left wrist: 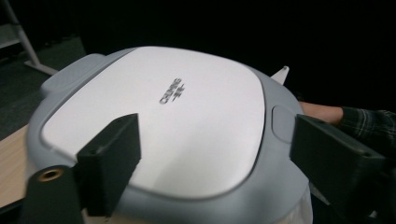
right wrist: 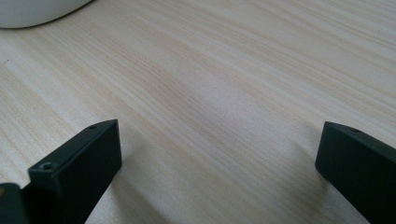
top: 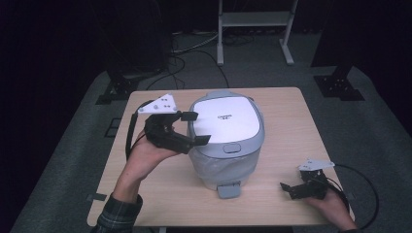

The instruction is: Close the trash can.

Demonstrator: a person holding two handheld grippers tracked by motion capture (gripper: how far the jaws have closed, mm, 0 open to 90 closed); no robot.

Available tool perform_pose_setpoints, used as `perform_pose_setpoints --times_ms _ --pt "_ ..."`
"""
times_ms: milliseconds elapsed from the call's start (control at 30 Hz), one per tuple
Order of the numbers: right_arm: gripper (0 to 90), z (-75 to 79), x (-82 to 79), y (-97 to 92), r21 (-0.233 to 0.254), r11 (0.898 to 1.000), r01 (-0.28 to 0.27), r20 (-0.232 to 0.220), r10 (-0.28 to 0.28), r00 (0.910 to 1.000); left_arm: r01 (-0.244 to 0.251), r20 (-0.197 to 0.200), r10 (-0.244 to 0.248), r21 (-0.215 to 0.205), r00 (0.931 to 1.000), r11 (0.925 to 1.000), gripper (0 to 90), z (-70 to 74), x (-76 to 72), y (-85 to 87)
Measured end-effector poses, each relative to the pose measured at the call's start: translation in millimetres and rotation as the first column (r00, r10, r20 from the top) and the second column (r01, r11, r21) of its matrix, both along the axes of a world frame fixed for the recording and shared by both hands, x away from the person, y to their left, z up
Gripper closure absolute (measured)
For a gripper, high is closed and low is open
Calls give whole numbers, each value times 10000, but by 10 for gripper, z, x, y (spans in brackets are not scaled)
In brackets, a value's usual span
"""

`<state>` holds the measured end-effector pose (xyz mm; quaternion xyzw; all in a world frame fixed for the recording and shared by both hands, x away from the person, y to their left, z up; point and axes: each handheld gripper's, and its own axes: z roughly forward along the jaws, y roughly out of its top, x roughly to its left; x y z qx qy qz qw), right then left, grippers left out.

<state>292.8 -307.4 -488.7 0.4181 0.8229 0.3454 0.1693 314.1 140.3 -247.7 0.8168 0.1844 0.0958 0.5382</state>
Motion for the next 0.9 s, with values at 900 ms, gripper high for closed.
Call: perform_pose_setpoints --times_ms 900 --pt "0 0 -6 4 -8 10000 56 5 -56 10000 -2359 295 2343 783 9717 9686 0 -1153 -279 660"
